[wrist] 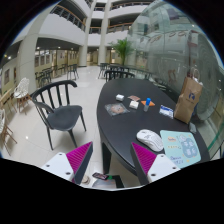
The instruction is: Arrange mouse
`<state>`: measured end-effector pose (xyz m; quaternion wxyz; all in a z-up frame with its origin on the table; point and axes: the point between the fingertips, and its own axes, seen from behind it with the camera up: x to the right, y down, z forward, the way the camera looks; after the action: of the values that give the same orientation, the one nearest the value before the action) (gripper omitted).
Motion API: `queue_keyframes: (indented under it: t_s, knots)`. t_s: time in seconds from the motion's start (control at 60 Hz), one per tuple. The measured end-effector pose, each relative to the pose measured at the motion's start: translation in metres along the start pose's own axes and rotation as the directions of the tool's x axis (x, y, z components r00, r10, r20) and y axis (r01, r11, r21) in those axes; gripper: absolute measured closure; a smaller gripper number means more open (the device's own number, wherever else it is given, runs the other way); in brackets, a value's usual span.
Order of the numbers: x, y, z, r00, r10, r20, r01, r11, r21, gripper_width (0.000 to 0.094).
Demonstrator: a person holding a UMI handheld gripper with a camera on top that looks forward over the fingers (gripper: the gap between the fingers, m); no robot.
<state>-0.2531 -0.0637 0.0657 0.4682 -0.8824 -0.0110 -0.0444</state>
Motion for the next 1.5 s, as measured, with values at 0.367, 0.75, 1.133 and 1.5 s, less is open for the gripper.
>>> queue_keyframes:
  t_s: [0.367, 0.75, 1.133, 1.5]
  knots:
    - [0.102, 0.045, 0.021, 0.988, 0.103, -0.115, -0.109, 0.993, -0.045, 0.0154]
    - [0.192, 0.036, 0.082, 0.982, 0.097, -0.159, -0.108, 0.992, -0.064, 0.0154]
    - [0.192, 0.005, 0.151, 0.993, 0.1, -0.068, -0.106, 0.991, -0.087, 0.0165]
    - [0.188, -0.022, 0.2, 0.987, 0.158, -0.038, -0.16, 0.984, -0.08, 0.0325]
